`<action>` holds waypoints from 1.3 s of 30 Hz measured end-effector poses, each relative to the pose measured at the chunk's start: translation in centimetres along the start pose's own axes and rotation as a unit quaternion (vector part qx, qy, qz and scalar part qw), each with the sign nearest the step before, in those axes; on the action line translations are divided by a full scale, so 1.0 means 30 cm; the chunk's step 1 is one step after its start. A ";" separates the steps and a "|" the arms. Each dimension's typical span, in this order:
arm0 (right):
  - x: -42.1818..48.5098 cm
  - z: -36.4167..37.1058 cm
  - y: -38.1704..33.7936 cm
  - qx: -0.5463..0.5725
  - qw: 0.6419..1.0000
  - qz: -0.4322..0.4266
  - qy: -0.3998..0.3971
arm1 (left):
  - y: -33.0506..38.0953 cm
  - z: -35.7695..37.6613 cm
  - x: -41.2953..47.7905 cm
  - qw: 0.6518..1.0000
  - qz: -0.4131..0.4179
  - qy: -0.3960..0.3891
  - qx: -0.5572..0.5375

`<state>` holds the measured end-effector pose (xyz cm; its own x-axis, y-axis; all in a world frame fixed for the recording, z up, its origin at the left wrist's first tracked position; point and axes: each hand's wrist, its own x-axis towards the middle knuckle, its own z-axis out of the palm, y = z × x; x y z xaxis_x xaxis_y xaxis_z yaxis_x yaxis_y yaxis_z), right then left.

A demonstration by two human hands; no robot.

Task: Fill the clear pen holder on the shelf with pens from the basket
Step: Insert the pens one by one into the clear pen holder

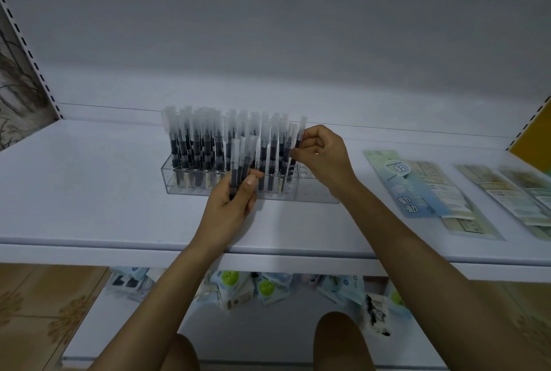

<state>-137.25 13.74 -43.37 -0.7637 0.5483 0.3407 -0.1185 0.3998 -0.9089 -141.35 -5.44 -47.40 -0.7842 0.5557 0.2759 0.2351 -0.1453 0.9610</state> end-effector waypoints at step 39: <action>-0.115 -0.055 -0.099 0.151 0.979 0.035 0.133 | 0.057 0.016 0.041 0.977 0.075 -0.040 0.195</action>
<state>-133.23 11.87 -41.45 -0.5899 0.7541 0.2887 -0.2849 0.1402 -0.9482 -141.63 -4.61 -45.44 -0.6805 0.6166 0.3959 0.5574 0.0849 0.8259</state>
